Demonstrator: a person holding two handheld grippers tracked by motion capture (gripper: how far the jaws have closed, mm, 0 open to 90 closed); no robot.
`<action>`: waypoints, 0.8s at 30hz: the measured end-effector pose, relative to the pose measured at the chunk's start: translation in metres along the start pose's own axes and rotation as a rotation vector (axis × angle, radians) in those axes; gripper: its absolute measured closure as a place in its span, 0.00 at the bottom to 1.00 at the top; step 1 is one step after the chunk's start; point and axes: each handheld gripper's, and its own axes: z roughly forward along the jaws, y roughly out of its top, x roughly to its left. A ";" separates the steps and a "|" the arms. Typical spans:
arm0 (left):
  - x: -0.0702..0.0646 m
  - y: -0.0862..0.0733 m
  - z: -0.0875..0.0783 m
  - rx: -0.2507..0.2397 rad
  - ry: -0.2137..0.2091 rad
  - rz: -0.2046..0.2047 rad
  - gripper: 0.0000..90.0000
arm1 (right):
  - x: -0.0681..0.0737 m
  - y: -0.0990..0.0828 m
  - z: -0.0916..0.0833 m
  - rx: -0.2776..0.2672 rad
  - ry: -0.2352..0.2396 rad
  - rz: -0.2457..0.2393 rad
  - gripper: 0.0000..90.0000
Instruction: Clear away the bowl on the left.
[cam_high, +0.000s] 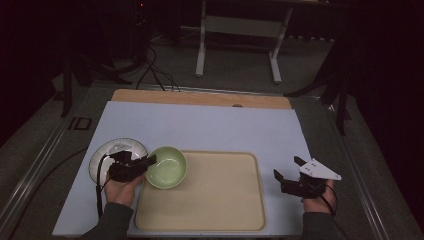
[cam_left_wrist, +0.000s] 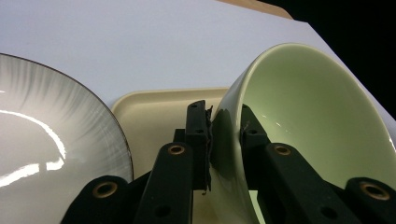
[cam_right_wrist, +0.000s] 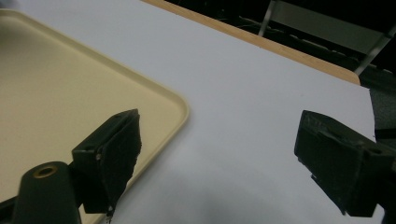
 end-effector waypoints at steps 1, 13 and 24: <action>0.000 0.000 0.000 0.001 -0.001 0.000 0.89 | 0.000 0.000 0.000 0.000 0.000 0.000 0.16; -0.005 -0.002 0.007 0.016 -0.014 0.006 0.89 | -0.001 0.000 -0.002 -0.017 0.005 0.007 0.16; -0.012 -0.004 0.016 0.035 -0.026 0.020 0.89 | -0.001 0.001 -0.002 -0.025 0.006 0.008 0.16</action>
